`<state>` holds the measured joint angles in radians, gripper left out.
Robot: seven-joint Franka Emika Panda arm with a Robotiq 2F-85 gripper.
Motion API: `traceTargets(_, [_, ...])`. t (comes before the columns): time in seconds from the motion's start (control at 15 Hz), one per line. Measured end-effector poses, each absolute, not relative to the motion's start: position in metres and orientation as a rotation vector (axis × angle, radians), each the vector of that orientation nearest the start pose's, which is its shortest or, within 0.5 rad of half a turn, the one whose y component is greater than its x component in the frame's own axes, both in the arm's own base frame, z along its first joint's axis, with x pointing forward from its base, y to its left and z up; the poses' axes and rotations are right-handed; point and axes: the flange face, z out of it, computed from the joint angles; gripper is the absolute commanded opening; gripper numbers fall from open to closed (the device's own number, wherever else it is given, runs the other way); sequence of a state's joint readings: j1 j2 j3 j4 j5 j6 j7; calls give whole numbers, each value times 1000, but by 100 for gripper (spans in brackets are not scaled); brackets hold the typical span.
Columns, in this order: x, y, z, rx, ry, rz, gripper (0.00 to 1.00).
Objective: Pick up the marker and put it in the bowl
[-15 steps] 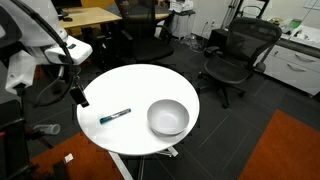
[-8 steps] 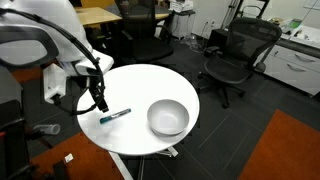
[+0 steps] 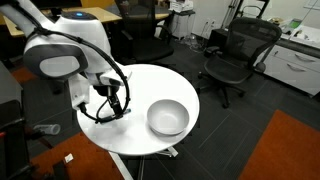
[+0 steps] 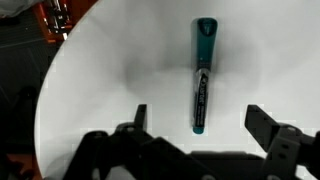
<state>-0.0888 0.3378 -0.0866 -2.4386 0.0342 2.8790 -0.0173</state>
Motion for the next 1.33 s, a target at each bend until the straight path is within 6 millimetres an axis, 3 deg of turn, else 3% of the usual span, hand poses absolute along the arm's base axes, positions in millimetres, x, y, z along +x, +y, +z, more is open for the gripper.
traceTargets(0.4, [494, -101, 156, -3155, 316, -119, 100])
traceTargets(0.8, [492, -95, 138, -3154, 300, -71, 100])
traceTargets(0.87, [492, -94, 136, -3153, 296, -65, 75])
traceTargets(1.0, [492, -92, 133, -3152, 291, -57, 68])
traceTargets(1.33, [493, -89, 130, -3150, 282, -50, 28])
